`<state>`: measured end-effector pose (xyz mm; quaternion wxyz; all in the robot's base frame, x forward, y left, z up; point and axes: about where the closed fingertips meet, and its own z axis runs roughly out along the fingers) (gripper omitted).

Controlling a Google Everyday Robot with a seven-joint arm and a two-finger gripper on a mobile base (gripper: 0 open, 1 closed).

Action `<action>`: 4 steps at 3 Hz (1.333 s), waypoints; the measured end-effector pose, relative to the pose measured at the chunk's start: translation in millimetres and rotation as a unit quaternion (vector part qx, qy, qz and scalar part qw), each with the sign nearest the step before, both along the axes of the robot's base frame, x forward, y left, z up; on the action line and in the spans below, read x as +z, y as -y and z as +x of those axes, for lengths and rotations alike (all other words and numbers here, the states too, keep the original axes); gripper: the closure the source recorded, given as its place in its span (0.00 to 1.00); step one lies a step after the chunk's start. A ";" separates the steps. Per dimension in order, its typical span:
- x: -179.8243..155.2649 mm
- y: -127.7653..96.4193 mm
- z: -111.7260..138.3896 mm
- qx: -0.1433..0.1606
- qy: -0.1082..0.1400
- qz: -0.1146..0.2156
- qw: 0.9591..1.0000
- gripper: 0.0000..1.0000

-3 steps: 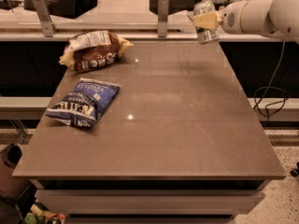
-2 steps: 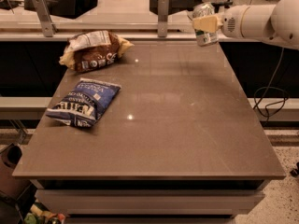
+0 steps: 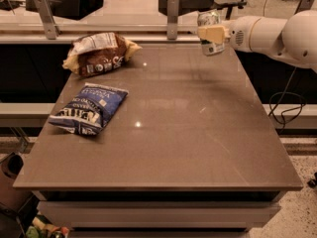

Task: Place 7up can upright

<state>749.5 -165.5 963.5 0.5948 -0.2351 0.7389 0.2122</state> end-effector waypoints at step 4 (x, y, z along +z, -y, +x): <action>-58.9 -14.5 -2.7 -0.021 -0.008 0.072 0.997 1.00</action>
Offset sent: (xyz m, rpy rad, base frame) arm -0.0041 0.0121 -0.0432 0.0740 0.0077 -0.0165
